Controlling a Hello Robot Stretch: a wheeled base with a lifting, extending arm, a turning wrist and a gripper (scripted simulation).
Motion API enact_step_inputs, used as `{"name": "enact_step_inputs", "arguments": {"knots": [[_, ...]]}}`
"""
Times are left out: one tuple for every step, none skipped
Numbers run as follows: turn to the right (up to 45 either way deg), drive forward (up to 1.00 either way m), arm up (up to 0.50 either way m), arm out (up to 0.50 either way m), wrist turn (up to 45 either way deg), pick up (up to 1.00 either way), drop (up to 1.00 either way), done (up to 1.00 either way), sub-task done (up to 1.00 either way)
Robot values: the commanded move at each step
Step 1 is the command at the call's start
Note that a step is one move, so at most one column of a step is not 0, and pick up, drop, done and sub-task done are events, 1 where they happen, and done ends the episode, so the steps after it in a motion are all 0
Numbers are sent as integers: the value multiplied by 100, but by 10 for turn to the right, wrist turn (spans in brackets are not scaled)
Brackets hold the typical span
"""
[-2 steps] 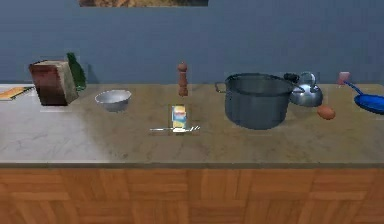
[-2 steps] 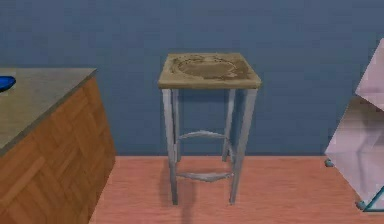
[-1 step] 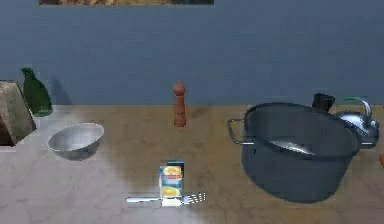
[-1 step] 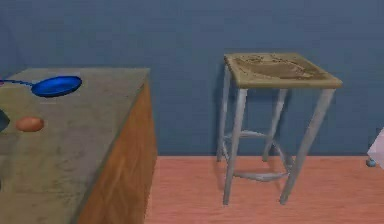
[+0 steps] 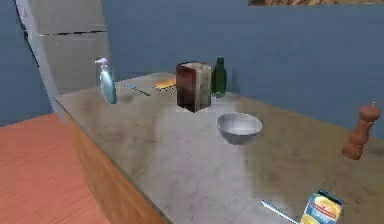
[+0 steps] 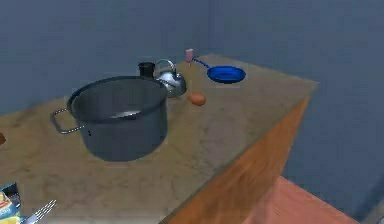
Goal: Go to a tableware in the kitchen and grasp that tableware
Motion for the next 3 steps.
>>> {"name": "enact_step_inputs", "arguments": {"knots": [[-450, 0, 0, 0, 0, 0, 0, 0, 0], [-270, 0, 0, 0, 0, 0, 0, 0, 0], [0, 0, 50, 0, 0, 0, 0, 0, 0]]}}
